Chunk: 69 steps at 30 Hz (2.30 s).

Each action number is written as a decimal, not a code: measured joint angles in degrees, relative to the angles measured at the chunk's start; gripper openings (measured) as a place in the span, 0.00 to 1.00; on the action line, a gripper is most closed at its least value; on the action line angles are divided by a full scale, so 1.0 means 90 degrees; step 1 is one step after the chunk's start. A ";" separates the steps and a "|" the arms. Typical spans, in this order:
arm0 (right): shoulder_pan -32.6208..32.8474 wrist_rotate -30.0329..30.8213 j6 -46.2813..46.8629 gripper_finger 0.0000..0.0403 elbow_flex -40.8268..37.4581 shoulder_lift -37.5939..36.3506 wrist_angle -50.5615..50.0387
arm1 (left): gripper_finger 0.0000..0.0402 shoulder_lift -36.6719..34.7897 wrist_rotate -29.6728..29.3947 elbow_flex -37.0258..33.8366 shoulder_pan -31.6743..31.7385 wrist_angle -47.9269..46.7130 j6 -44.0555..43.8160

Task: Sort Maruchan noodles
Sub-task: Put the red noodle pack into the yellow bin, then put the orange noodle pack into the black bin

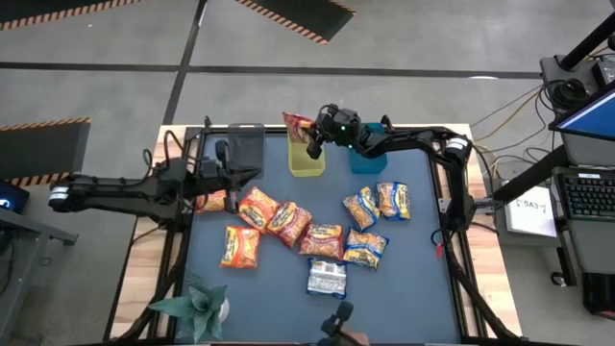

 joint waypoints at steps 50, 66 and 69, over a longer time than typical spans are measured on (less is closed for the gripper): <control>0.0005 0.0289 0.0216 0.25 0.0049 0.0291 -0.0561 | 0.00 0.0074 0.0002 -0.0002 0.0000 0.0002 0.0028; 0.0004 0.0639 0.0265 0.39 0.0541 -0.0270 -0.2113 | 0.00 0.0077 0.0002 -0.0005 0.0002 -0.0029 0.0028; 0.0005 0.0624 0.0309 0.39 0.0719 -0.0600 -0.2931 | 0.00 0.0088 -0.0005 -0.0005 0.0002 -0.0094 0.0028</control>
